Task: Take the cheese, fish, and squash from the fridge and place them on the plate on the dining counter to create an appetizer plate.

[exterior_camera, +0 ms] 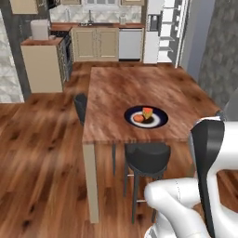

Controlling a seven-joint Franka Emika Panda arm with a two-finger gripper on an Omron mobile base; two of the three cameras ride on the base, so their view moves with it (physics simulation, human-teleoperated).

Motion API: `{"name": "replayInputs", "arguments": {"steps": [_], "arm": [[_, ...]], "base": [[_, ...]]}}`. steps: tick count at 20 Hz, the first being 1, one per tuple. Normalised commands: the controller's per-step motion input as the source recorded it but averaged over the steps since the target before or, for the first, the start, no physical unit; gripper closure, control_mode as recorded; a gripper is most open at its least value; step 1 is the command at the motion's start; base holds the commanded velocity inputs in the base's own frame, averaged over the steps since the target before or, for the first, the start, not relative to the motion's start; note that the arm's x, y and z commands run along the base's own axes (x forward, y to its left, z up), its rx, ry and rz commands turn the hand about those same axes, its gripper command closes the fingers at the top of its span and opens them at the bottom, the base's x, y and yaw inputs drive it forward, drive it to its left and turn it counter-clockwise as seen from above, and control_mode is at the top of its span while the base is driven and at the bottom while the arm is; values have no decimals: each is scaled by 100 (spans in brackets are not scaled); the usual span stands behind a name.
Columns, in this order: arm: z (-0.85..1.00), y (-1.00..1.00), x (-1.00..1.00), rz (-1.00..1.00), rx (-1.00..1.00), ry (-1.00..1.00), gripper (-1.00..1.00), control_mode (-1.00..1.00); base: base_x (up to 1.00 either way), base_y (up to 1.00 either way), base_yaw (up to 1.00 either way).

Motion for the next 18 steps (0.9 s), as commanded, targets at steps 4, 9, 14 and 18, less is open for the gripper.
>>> {"name": "replayInputs", "arguments": {"steps": [4, 9, 14, 18], "arm": [[0, 0, 0, 0, 0, 0, 100, 100], [0, 0, 0, 0, 0, 0, 100, 100], [-1, 0, 11, 0, 0, 0, 100, -100], [-27, 0, 8, 0, 0, 2, 100, -100]], "base": [[96, -14, 0], [100, -36, 0], [66, 0, 0], [0, 0, 0]]}}
